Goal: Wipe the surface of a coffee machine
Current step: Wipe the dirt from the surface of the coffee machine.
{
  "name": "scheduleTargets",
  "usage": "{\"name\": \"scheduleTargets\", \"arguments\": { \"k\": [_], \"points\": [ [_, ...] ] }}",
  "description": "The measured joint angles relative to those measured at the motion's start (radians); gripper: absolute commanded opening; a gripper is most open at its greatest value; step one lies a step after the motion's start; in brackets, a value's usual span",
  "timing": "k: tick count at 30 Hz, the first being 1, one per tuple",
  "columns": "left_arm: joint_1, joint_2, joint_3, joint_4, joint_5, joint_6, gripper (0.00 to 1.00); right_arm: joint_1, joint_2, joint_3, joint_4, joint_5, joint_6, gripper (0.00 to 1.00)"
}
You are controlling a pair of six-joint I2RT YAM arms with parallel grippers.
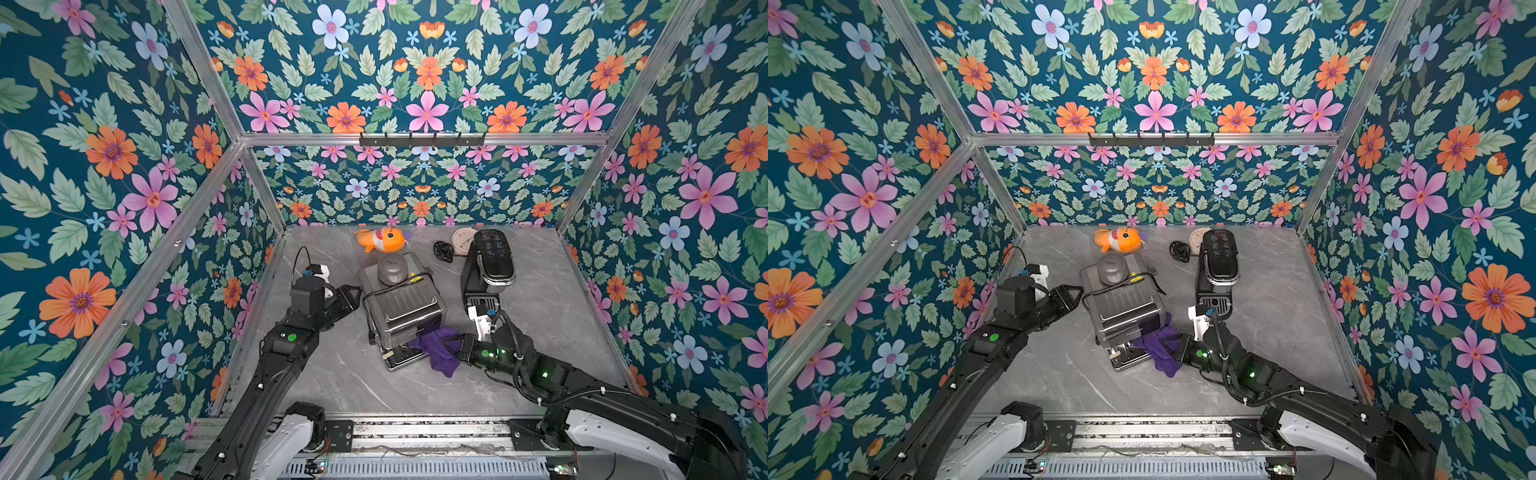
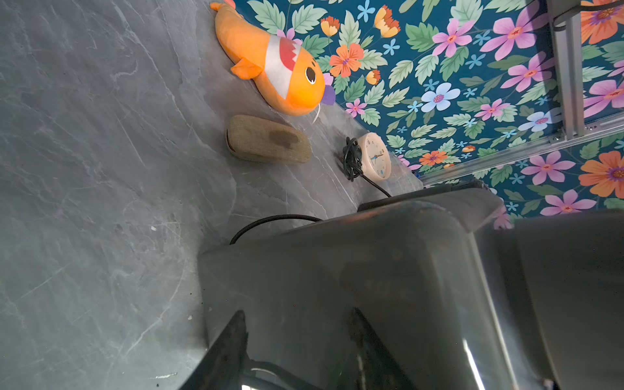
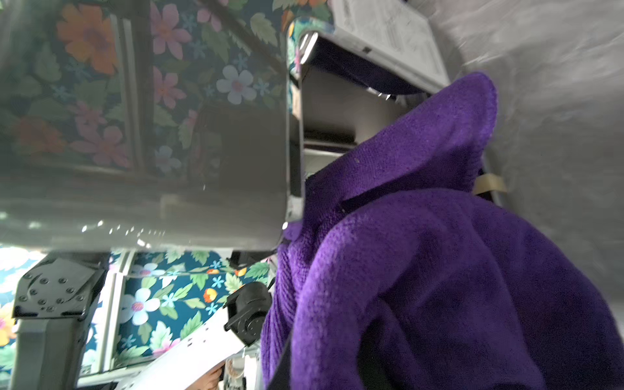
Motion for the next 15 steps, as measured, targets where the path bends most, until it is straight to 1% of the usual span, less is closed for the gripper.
{"name": "scheduleTargets", "arguments": {
  "k": [5, 9, 15],
  "points": [
    [0.0, -0.002, -0.01, 0.001, 0.001, 0.0, 0.5, 0.066, 0.084, 0.011, 0.095, 0.032, 0.019, 0.0],
    [0.0, -0.01, -0.023, 0.002, 0.004, 0.0, 0.5, 0.112, 0.146, -0.021, 0.216, 0.087, 0.063, 0.0],
    [0.0, -0.028, -0.05, 0.01, 0.012, -0.005, 0.5, 0.161, 0.185, -0.038, 0.317, 0.181, 0.118, 0.0]
  ]
}}
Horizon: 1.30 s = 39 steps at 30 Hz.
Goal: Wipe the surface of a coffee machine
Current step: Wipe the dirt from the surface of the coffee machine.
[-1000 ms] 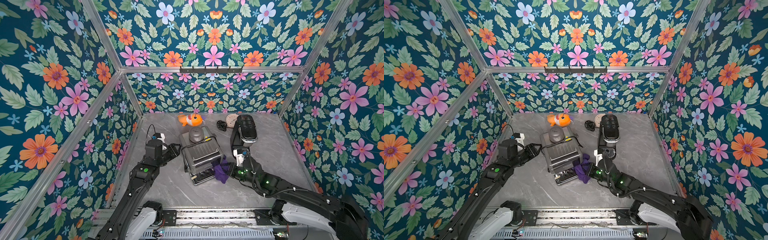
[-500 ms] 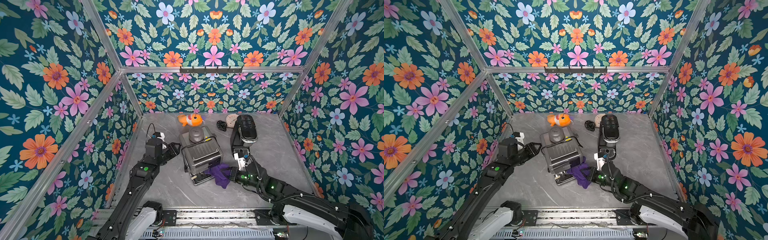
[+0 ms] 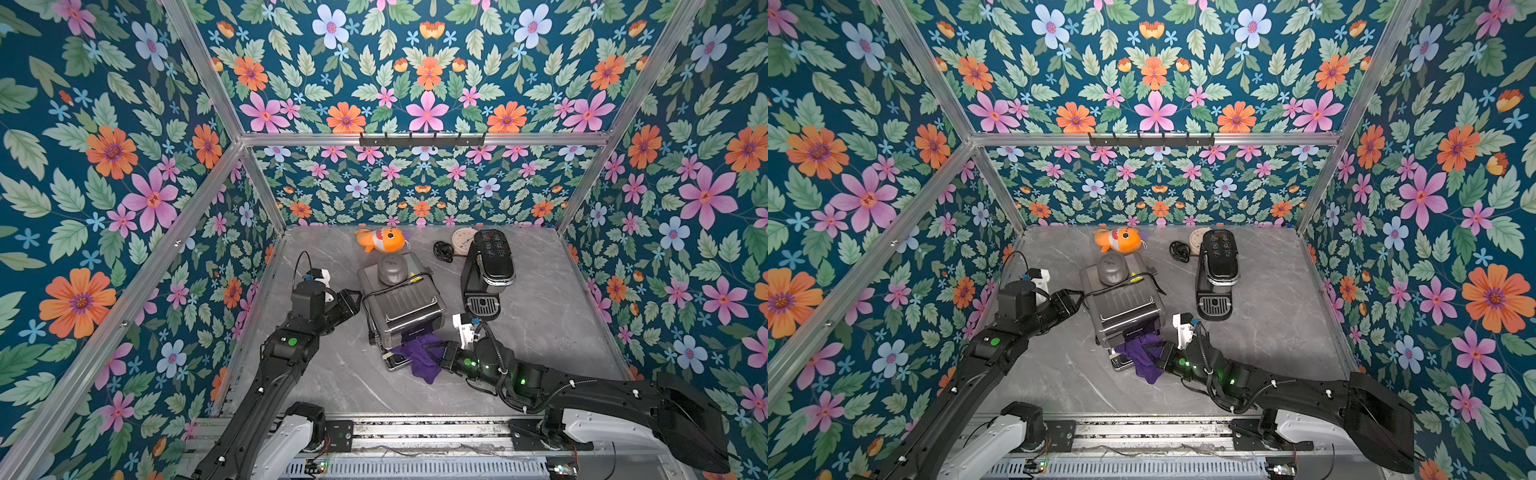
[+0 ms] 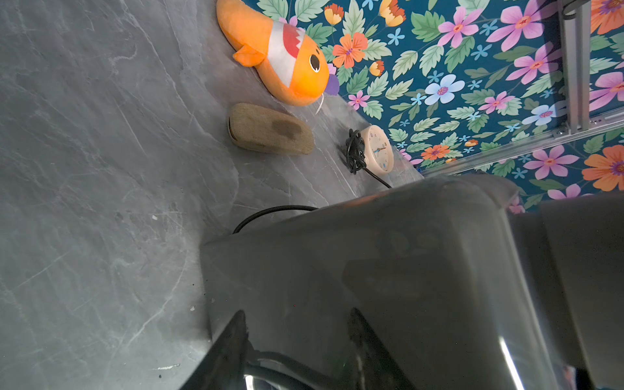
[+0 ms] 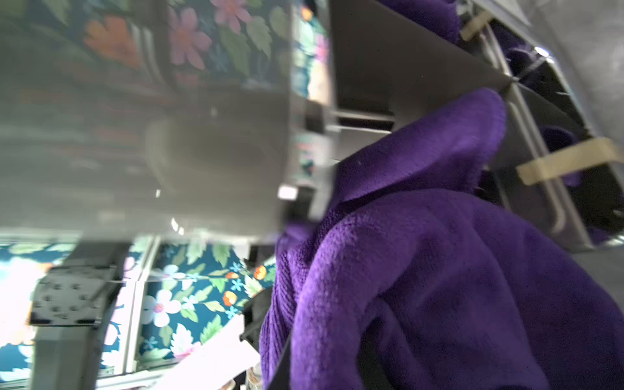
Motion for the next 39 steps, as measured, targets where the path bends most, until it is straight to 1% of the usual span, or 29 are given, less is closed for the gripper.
{"name": "scheduleTargets", "arguments": {
  "k": [10, 15, 21, 25, 28, 33, 36, 39],
  "points": [
    [0.0, 0.0, -0.021, 0.007, 0.01, -0.013, 0.5, 0.077, 0.03, -0.037, 0.118, 0.154, 0.082, 0.0],
    [0.0, 0.002, -0.021, 0.008, 0.01, -0.02, 0.5, 0.108, 0.087, -0.045, 0.191, 0.204, 0.126, 0.0],
    [0.0, 0.002, -0.023, 0.013, 0.01, -0.021, 0.5, 0.132, 0.195, -0.038, 0.315, 0.232, 0.169, 0.0],
    [0.0, 0.002, -0.023, 0.013, 0.01, -0.021, 0.5, 0.142, 0.286, -0.013, 0.421, 0.232, 0.187, 0.0],
    [0.0, 0.002, -0.023, 0.013, 0.009, -0.021, 0.5, 0.144, 0.365, -0.003, 0.513, 0.259, 0.216, 0.0],
    [0.0, 0.0, -0.023, 0.013, 0.009, -0.021, 0.5, 0.155, 0.492, 0.019, 0.658, 0.231, 0.23, 0.0],
    [0.0, 0.0, -0.023, 0.013, 0.01, -0.021, 0.5, 0.154, 0.542, 0.019, 0.719, 0.233, 0.25, 0.0],
    [0.0, -0.003, -0.023, 0.013, 0.01, -0.021, 0.5, 0.155, 0.555, 0.008, 0.755, 0.233, 0.262, 0.0]
  ]
}}
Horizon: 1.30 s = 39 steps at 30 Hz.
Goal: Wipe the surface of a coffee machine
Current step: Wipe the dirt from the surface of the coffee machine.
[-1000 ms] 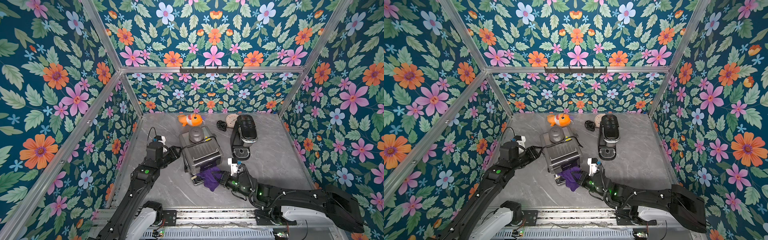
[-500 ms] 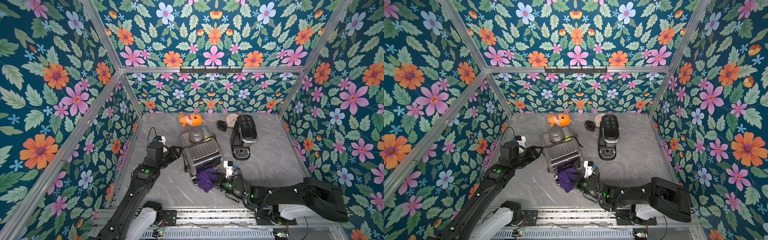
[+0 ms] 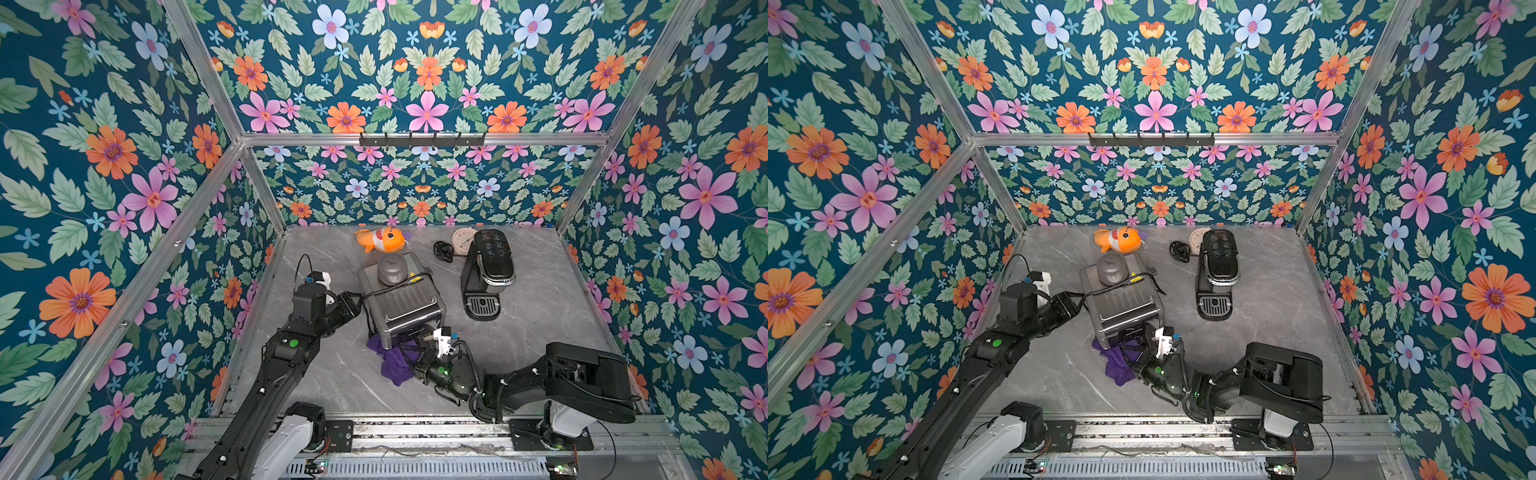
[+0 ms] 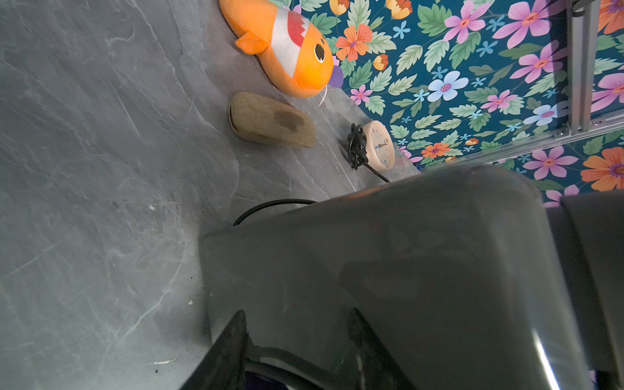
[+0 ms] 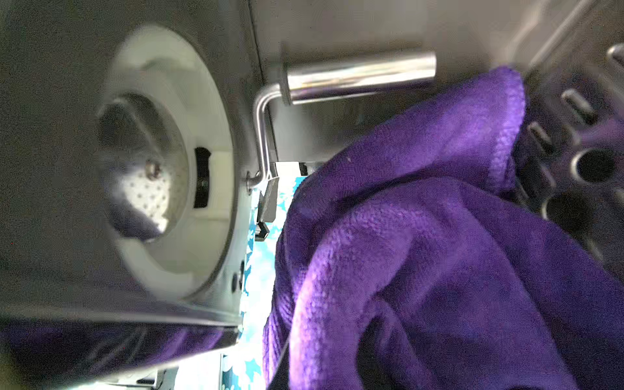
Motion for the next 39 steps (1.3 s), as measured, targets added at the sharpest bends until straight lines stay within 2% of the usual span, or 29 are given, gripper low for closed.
{"name": "scheduleTargets", "arguments": {
  "k": [7, 17, 24, 31, 39],
  "points": [
    [0.0, 0.0, 0.005, 0.0, 0.0, 0.0, 0.5, -0.02, 0.038, -0.037, 0.045, 0.026, 0.02, 0.0],
    [0.0, 0.002, 0.019, -0.007, -0.004, 0.0, 0.5, -0.086, 0.081, -0.034, 0.059, -0.001, 0.027, 0.0],
    [0.0, 0.004, 0.026, -0.008, -0.008, 0.001, 0.5, -0.105, 0.08, -0.045, -0.045, -0.055, 0.072, 0.0],
    [0.0, -0.003, 0.025, -0.008, -0.015, 0.001, 0.5, -0.13, -0.082, -0.092, -0.221, -0.085, 0.077, 0.0],
    [0.0, -0.003, 0.017, -0.008, -0.021, 0.001, 0.49, -0.198, -0.383, -0.138, -0.523, -0.069, 0.002, 0.0]
  ]
}}
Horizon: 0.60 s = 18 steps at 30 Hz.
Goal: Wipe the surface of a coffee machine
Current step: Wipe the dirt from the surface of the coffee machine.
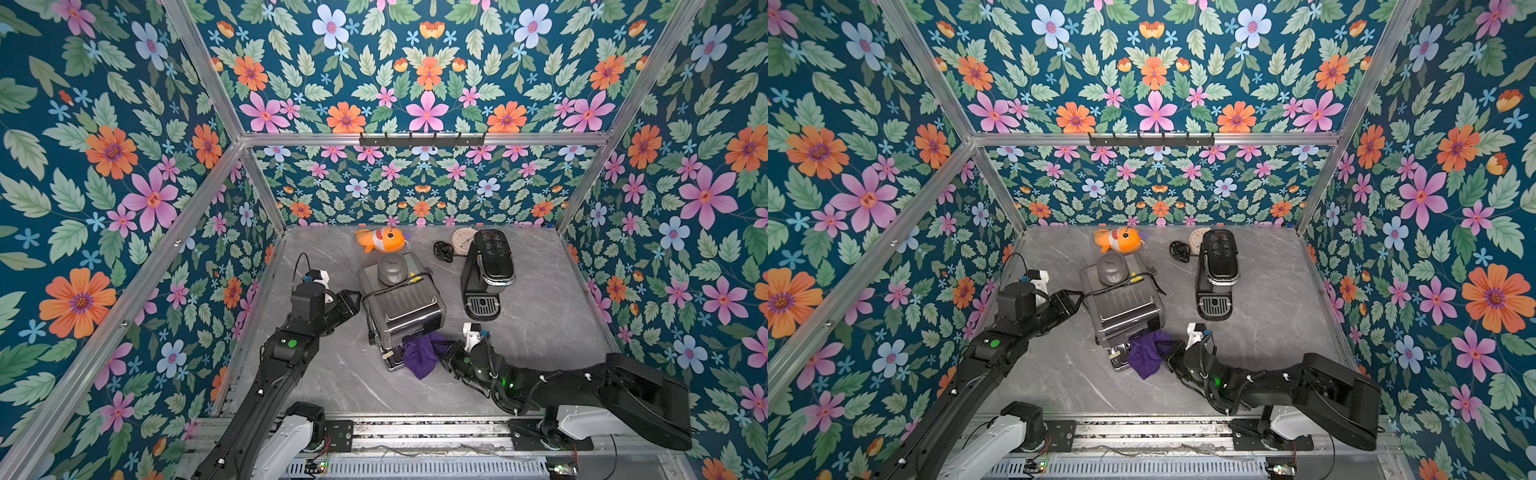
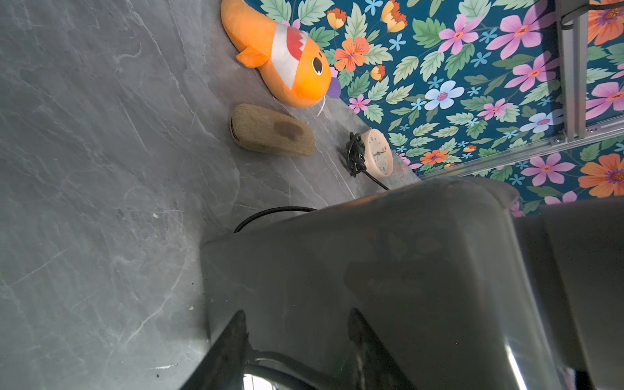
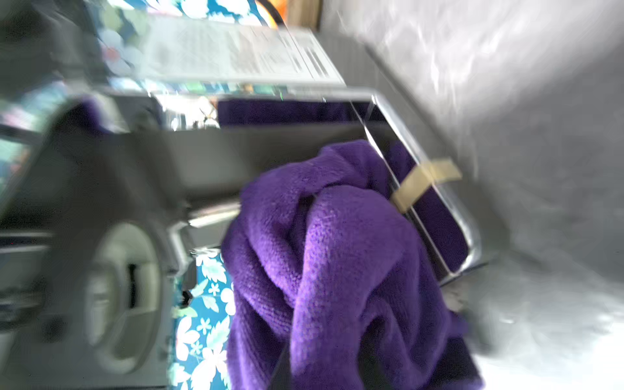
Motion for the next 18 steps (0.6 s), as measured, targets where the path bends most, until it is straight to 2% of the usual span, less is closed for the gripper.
{"name": "scheduleTargets", "arguments": {
  "k": [8, 13, 18],
  "points": [
    [0.0, 0.0, -0.009, 0.002, 0.0, 0.0, 0.5, -0.005, -0.291, 0.114, -0.333, 0.028, -0.233, 0.0],
    [0.0, -0.013, -0.019, 0.002, 0.0, 0.0, 0.5, -0.005, -0.359, 0.097, -0.41, 0.025, -0.328, 0.0],
    [0.0, -0.018, -0.027, 0.002, 0.0, -0.001, 0.5, -0.005, -0.34, 0.066, -0.419, 0.015, -0.335, 0.0]
  ]
}}
